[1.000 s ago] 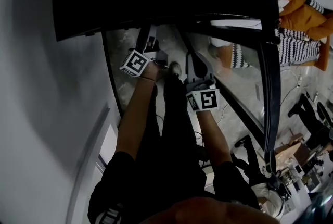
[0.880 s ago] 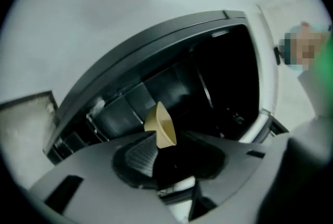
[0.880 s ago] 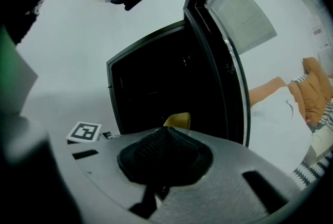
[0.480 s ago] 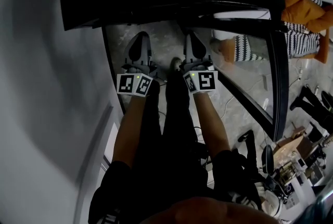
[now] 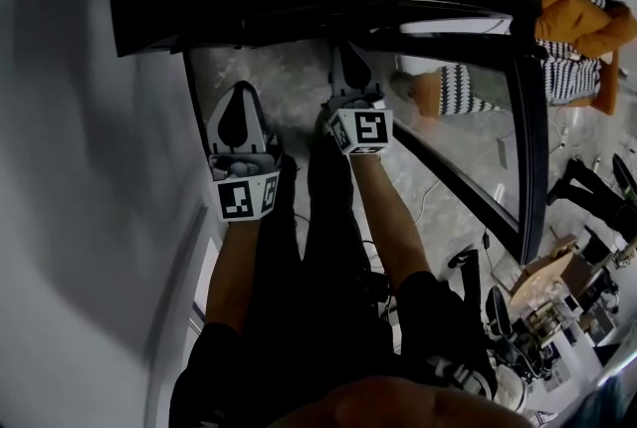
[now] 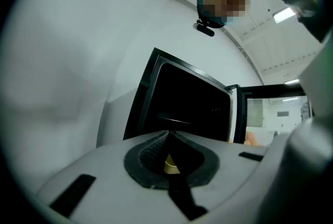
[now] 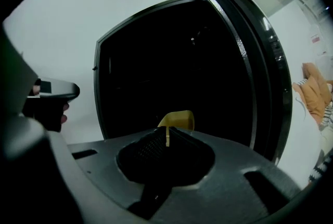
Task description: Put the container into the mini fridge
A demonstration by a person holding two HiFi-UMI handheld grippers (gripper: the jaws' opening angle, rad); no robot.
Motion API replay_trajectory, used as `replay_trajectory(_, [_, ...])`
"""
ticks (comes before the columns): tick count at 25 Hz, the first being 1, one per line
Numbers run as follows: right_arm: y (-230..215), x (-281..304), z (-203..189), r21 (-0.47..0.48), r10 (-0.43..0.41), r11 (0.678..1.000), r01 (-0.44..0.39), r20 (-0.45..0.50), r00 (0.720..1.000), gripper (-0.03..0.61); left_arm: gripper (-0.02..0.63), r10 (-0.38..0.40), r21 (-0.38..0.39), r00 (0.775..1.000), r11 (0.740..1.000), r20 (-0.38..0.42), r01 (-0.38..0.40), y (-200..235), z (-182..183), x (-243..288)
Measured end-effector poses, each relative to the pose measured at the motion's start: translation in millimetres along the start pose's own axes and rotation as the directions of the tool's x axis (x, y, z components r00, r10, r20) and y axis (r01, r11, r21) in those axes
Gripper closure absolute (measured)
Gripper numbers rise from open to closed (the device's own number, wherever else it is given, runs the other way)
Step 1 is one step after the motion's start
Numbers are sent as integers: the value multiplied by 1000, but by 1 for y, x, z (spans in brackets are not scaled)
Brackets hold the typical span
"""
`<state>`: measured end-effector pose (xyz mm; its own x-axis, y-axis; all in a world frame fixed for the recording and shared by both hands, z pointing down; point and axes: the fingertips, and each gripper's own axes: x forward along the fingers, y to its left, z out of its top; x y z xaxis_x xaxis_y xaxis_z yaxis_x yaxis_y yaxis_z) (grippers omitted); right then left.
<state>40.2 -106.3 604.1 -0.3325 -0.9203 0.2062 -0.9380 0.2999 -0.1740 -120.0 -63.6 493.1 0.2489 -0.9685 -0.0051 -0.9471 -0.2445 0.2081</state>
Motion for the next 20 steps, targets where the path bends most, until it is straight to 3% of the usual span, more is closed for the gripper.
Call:
replay_trajectory(4, [-4,22,-10,-3,-8,1000,8,-17,1000,543,609,-5,23,1000,1000,18,5,-4,4,-4])
replay_trajectory(12, [-11,57,-34,5,-38,999,39,-87,996,529,609,7,16,1000,1000,6,-7,0,8,-8])
replay_trajectory(20, [-16,85,-41,-8,-50,999,49,-93,994,523,609,22,1,1000,1000,7,-22,7,6,-7])
